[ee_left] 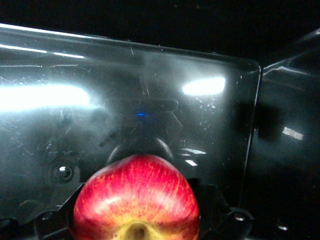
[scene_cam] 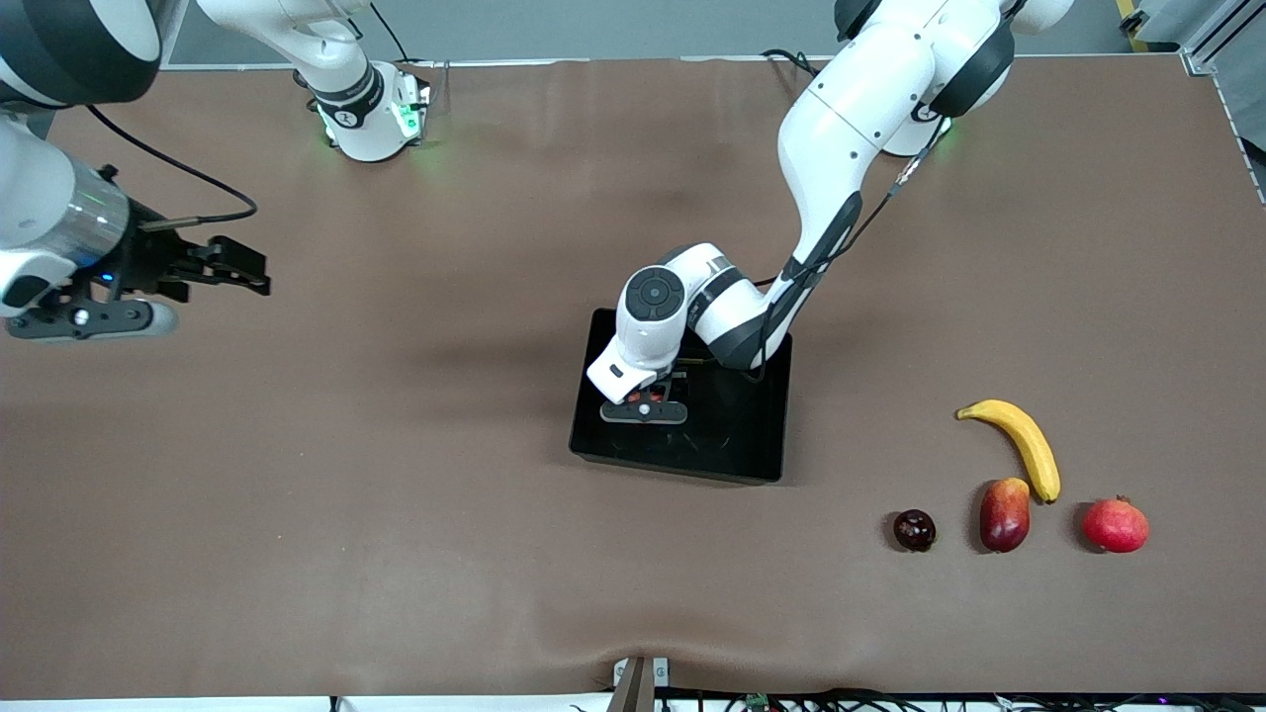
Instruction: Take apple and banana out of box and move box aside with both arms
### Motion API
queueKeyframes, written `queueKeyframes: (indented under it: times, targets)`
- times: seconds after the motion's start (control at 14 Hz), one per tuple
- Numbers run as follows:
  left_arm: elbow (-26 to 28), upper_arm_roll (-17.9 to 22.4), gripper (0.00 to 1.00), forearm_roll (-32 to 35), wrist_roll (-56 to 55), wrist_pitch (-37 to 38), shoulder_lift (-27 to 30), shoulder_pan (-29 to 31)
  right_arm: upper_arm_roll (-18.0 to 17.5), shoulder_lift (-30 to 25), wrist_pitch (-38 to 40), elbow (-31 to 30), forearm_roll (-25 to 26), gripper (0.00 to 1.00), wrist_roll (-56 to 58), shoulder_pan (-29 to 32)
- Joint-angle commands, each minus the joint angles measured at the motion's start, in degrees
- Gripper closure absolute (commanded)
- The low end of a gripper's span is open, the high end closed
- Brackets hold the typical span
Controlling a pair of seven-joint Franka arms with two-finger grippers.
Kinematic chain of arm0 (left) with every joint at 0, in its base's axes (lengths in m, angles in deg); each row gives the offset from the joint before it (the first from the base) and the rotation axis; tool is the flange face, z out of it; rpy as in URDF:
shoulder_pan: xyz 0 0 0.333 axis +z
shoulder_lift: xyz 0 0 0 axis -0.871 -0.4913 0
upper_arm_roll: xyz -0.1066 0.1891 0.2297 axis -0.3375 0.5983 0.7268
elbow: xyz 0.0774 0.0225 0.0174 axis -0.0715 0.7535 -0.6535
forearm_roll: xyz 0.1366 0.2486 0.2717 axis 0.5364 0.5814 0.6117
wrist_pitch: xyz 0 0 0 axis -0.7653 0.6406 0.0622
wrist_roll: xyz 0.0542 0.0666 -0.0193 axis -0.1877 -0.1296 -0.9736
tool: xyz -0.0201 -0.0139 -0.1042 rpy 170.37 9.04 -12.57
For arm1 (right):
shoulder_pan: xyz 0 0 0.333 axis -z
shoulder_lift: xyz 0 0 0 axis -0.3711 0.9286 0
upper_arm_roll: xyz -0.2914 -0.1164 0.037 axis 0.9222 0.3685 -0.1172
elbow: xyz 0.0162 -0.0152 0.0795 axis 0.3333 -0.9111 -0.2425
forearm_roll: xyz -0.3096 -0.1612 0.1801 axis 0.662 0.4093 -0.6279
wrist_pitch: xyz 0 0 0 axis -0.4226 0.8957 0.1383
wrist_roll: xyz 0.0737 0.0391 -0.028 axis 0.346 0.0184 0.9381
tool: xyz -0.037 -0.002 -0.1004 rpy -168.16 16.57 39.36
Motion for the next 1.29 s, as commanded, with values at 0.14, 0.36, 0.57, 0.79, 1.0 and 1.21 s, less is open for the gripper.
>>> queueKeyframes:
  times: [0.14,0.36,0.57,0.79,1.0,1.21]
  targets:
    - [-1.68,0.56,0.45,0.73,-0.99,-0.18,-0.77,-0.83,0.20,5.46,-1.71,0.64,-3.41,0.00,0.33,-2.50]
    - [-1.68,0.56,0.78,0.64,-0.99,0.17,-0.33,-0.83,0.29,9.59,-5.67,0.64,-2.53,0.00,-0.28,-5.58]
    - [-1.68,0.56,1.00,0.46,-1.08,0.61,0.46,-0.83,0.29,12.58,-8.82,0.73,-2.61,0.00,-4.31,-6.72]
    - [-1.77,-0.14,1.00,0.28,-0.99,6.38,3.96,-0.22,0.29,14.60,-12.35,0.64,-2.53,0.00,-8.00,-9.71]
    - [-1.42,0.03,1.00,-1.64,-0.90,9.39,10.63,1.62,0.29,15.92,-14.90,0.46,-2.61,0.00,-9.24,-11.20]
    - [-0.89,-0.14,0.99,-2.62,-0.46,13.42,15.74,4.70,0.29,17.42,-18.23,0.46,-2.61,0.00,-13.01,-13.49]
